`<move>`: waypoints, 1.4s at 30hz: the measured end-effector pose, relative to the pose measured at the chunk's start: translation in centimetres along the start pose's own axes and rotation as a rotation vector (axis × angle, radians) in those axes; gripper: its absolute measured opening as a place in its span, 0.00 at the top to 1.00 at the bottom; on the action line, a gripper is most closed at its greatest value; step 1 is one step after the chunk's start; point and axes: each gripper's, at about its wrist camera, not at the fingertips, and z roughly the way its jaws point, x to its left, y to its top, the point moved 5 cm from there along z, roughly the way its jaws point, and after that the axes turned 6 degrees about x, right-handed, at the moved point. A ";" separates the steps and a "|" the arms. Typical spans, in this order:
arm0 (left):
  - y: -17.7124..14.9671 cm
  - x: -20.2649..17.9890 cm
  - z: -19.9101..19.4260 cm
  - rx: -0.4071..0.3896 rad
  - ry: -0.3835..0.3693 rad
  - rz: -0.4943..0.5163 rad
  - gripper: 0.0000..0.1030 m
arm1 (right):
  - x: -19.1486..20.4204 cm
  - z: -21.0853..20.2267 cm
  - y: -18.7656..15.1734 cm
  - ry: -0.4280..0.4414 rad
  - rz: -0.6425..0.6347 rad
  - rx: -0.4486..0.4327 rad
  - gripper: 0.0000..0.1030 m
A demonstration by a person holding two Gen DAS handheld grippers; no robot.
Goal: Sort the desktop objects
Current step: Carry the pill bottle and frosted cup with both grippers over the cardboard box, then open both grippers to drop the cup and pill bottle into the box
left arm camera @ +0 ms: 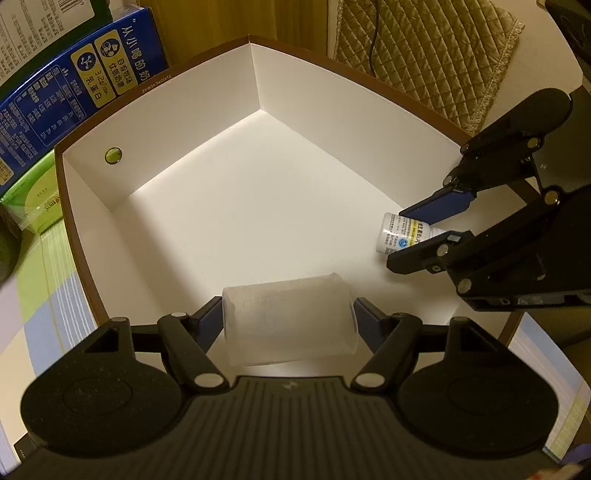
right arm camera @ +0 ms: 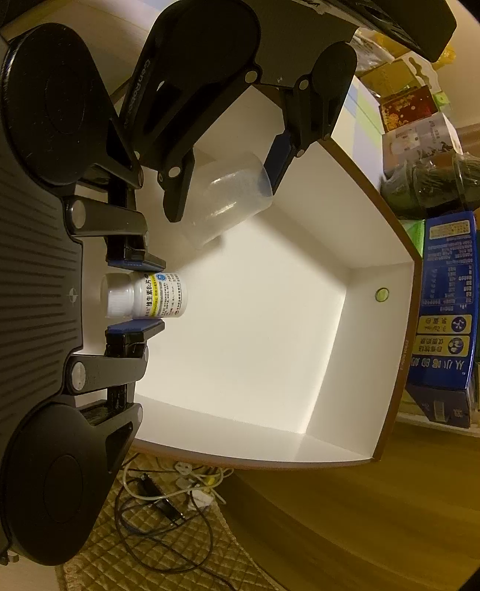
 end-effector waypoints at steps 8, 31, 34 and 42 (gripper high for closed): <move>0.0 0.3 -0.5 -0.015 0.024 -0.012 0.23 | 0.0 0.1 0.2 0.006 -0.003 0.005 0.76; -1.2 2.1 -5.8 -0.069 0.056 -0.074 0.16 | 2.2 -3.0 0.0 0.007 -0.039 -0.107 0.16; -1.7 1.9 -7.2 -0.087 0.060 -0.082 0.10 | 2.8 -4.6 -0.5 0.018 -0.026 -0.143 0.09; -3.6 1.4 -10.0 -0.100 0.068 -0.099 0.10 | 4.3 -7.6 -1.8 0.012 0.018 -0.201 0.02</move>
